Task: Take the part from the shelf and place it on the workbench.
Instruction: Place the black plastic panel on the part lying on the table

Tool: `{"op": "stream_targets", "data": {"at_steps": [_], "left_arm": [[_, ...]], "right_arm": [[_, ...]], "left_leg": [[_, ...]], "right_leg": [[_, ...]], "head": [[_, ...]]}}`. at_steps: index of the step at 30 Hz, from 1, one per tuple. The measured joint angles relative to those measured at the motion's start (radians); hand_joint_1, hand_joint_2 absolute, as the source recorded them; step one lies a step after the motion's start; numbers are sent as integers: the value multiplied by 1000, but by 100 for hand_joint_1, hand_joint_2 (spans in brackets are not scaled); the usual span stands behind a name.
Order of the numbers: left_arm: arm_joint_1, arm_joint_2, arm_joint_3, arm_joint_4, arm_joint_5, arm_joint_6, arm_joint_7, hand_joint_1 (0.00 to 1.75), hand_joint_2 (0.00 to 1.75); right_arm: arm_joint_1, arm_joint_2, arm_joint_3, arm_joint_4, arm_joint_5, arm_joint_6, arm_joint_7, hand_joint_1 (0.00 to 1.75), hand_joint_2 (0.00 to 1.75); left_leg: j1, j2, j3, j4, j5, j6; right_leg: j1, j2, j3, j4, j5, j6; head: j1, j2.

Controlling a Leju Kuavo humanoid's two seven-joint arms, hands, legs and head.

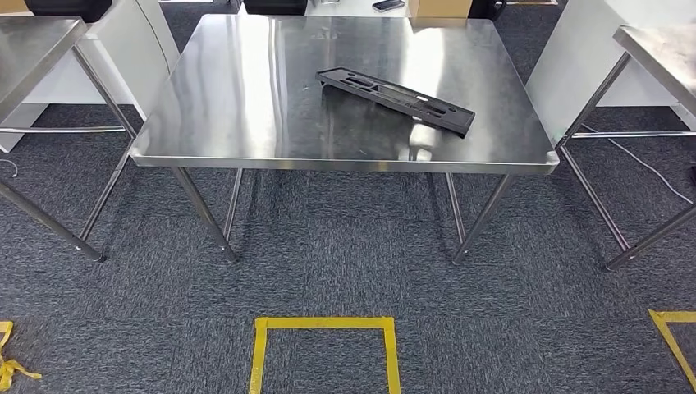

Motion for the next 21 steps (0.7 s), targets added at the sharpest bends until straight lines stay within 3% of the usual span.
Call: {"op": "stream_targets", "data": {"at_steps": [1, 2, 4, 5, 7, 8, 10, 12, 13, 15, 17, 19, 21], "left_arm": [[0, 3, 0, 10, 0, 0, 0, 0, 0], [-2, 6, 0, 20, 0, 0, 0, 0, 0], [-4, 12, 0, 37, -1, -2, -6, 0, 0], [-6, 16, 0, 46, -2, -3, -13, 0, 0], [-7, 24, 0, 64, -4, -7, -38, 0, 0], [-8, 29, -1, 75, -4, -9, -50, 0, 0], [-10, 40, -1, 95, -7, -12, -73, 0, 0], [-12, 50, -1, 112, -8, -14, -89, 0, 0], [-12, 53, -1, 120, -8, -14, -96, 0, 0], [-12, 60, -1, 136, -9, -8, -105, 0, 0], [-12, 66, -1, 155, -9, 7, -108, 0, 0], [-13, 71, -1, 173, -9, 25, -109, 0, 0], [-14, 75, 0, 187, -9, 40, -107, 0, 0]], "right_arm": [[-2, 0, 0, 4, 0, 0, 0, 0, 0], [-5, -1, 1, 6, 0, 0, 1, 0, 0], [-10, -2, 2, 10, -1, -1, -1, 0, 0], [-13, -2, 3, 12, -2, -1, -3, 0, 0], [-14, -2, 6, 17, 0, -1, -5, 0, 0], [-14, -3, 7, 20, 2, 0, -2, 0, 0], [-15, -4, 11, 25, 6, 3, 5, 0, 0], [-15, -4, 14, 29, 5, 8, 11, 0, 0], [-14, -4, 14, 31, 3, 10, 13, 0, 0], [-13, -5, 14, 33, -4, 11, 15, 0, 0], [-12, -6, 14, 34, -13, 3, 13, 0, 0], [-13, -8, 14, 35, -17, -5, 10, 0, 0], [-14, -10, 14, 35, -16, -9, 7, 0, 0]], "left_leg": [[8, 0, 43, -54, 21, -10], [10, -3, 86, -117, 22, -19], [7, -10, 124, -190, -3, -23], [1, -13, 125, -201, -13, -17], [-3, -10, 105, -202, -4, 10], [-5, -7, 94, -203, 5, 26], [-8, -1, 69, -206, 25, 55], [-14, 3, 40, -205, 49, 70], [-17, 5, 27, -204, 61, 72], [-23, 7, 3, -204, 83, 73], [-26, 8, -23, -203, 108, 70], [-28, 8, -40, -203, 130, 63], [-28, 10, -44, -209, 149, 54]], "right_leg": [[-6, 0, -15, 13, 3, 4], [-9, 0, -32, 29, 6, 11], [-6, 0, -57, 49, 14, 27], [-3, 1, -67, 53, 21, 39], [-5, 4, -78, 54, 28, 57], [-5, 5, -86, 66, 14, 59], [-6, 7, -117, 145, -61, 45], [-2, 9, -144, 270, -139, 35], [0, 10, -148, 318, -156, 37], [3, 12, -119, 335, -138, 50], [10, 12, -30, 237, -97, 56], [20, 13, 74, 91, -99, 42], [29, 14, 116, 10, -124, 26]], "head": [[0, 0], [-2, 0], [-6, 0], [-8, 0], [-6, 0], [-3, 0], [4, 0], [9, 0], [10, 0], [10, 0], [10, 0], [10, 0], [9, 0]]}}
